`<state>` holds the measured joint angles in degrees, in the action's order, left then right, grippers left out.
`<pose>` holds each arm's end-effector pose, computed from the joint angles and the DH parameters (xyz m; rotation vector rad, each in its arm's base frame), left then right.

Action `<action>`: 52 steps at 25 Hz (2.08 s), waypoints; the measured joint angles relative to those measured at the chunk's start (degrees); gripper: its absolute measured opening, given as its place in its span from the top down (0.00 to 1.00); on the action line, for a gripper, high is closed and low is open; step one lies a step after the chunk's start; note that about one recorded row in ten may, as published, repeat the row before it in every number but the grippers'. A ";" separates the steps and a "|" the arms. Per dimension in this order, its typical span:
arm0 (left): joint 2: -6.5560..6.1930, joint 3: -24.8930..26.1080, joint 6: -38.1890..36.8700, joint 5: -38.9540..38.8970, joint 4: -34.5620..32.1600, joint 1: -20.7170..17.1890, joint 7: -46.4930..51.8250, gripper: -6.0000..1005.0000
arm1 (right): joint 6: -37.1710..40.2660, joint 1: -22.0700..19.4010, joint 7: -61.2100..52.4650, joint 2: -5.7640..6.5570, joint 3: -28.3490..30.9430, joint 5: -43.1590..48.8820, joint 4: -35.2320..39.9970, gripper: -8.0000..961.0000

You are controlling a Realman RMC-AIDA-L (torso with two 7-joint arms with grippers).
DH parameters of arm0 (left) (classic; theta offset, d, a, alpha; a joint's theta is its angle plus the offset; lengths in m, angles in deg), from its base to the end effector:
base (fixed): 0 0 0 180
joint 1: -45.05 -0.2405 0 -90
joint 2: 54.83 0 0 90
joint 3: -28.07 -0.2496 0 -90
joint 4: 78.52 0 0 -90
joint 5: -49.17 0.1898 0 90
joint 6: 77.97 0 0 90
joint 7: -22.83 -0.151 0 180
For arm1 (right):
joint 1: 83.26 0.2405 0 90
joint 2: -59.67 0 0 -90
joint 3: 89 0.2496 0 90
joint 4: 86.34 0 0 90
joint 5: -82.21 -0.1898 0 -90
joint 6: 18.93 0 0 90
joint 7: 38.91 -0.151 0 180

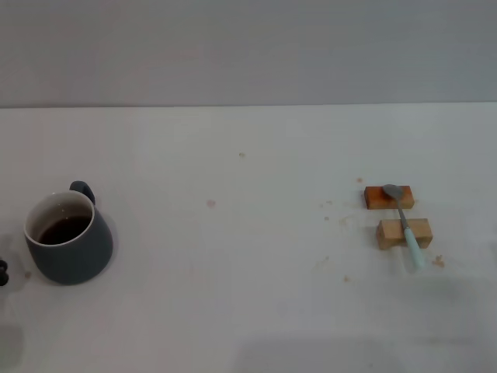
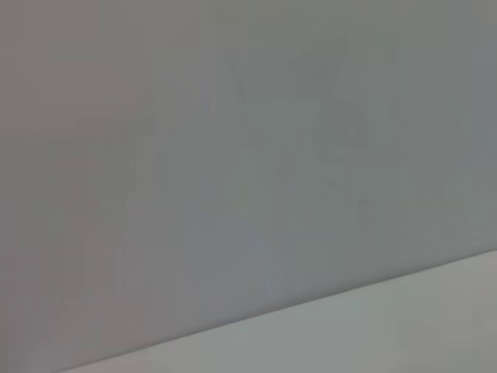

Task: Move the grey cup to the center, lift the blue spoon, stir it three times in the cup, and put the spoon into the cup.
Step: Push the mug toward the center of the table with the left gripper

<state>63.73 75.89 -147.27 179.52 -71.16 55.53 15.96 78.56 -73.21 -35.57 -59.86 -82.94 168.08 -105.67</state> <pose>-0.3832 0.2362 0.0097 -1.5551 -0.4754 -0.2933 0.3131 0.2112 0.0104 -1.3091 0.4274 0.7947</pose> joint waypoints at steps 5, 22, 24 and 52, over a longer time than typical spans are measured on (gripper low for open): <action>0.07 -1.26 1.02 0.00 0.04 1.06 -0.02 1.00 | 0.01 -0.03 0.00 0.00 0.00 0.00 0.00 0.22; 0.28 -7.39 1.39 -0.03 0.99 1.75 -0.07 1.00 | -0.30 0.08 0.00 0.00 0.00 0.00 0.00 0.22; 0.28 -8.08 1.41 -0.02 1.36 1.74 -0.07 1.00 | -0.44 0.11 0.00 0.00 0.00 0.00 0.00 0.22; 0.16 -12.10 1.77 -0.43 2.27 3.69 -2.40 1.00 | -0.62 0.38 0.00 -0.09 0.00 0.00 -0.09 0.22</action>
<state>63.89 63.79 -145.49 179.08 -68.90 59.22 13.56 77.94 -72.83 -35.57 -59.95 -82.93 168.08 -105.77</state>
